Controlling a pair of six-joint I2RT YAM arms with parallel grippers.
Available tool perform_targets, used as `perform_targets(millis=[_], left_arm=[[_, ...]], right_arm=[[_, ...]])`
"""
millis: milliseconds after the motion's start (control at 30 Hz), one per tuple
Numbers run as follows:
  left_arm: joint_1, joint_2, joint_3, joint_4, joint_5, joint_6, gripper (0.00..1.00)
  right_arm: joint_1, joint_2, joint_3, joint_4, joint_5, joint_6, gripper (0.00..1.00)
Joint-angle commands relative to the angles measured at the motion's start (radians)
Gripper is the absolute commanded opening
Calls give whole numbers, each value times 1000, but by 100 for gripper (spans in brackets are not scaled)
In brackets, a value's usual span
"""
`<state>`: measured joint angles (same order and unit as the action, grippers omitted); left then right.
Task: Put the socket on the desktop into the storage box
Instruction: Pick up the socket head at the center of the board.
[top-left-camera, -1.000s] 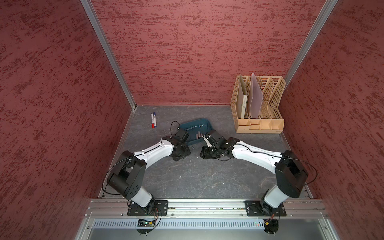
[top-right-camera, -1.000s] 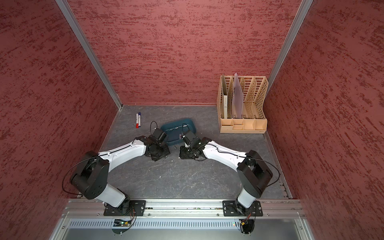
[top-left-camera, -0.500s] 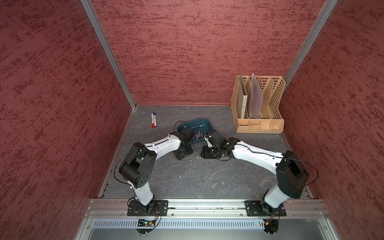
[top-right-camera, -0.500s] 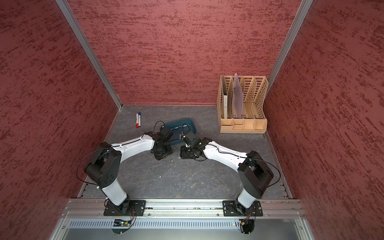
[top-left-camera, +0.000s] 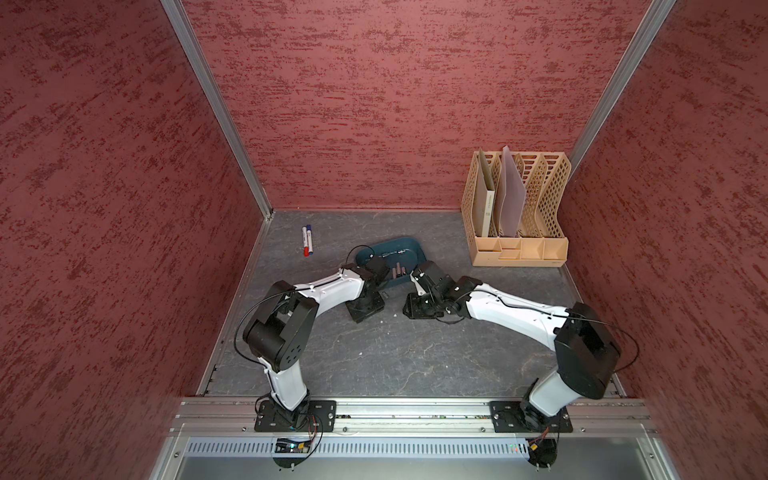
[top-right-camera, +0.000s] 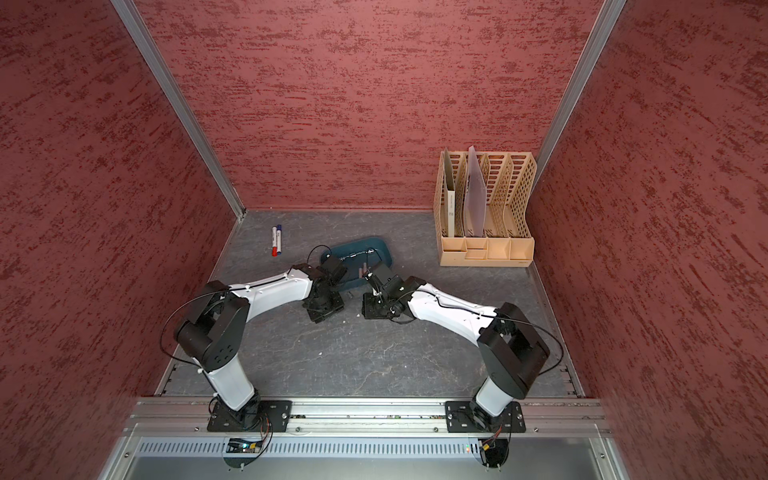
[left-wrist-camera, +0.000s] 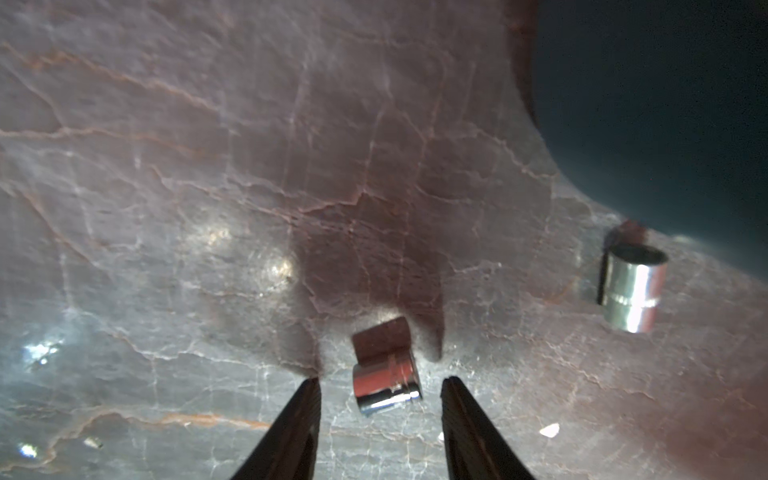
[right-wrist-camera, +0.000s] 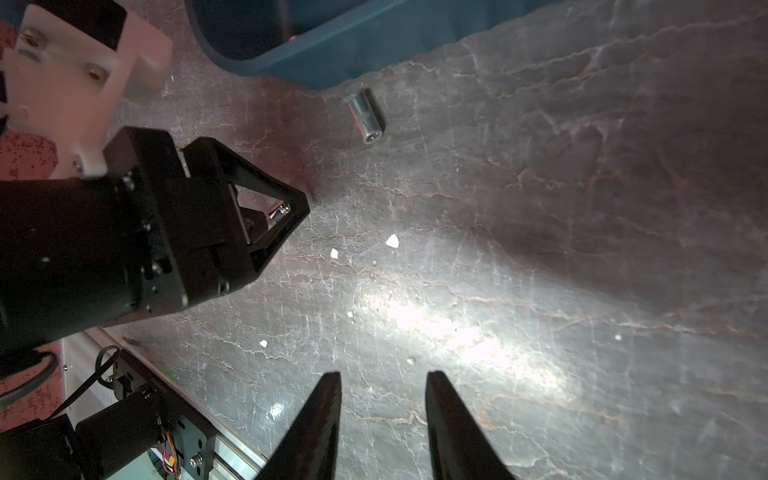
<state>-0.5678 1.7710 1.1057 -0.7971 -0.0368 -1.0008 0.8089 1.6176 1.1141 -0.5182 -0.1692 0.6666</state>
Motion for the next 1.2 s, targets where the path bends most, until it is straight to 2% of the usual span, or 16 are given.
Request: perform_targets(millis=[0,333,567,700,1167], left_arm=[[-6,20,22,-11,-21,-18,49],[0,40,23,1,-14,-21,40],[3,35,13,12,-13,-11,25],[2,25,8,12,-15,-5,19],[1,-66,19,-4,-1,37,18]], right_arm=[[-4,-32,-17,19,29,8,39],[-7,-44,-26,20,33,10,39],[-7,-41,-30,26,29,14,38],[-7,-39,-27,30,24,14,39],[-7,-53,-23,49,-6,15,38]])
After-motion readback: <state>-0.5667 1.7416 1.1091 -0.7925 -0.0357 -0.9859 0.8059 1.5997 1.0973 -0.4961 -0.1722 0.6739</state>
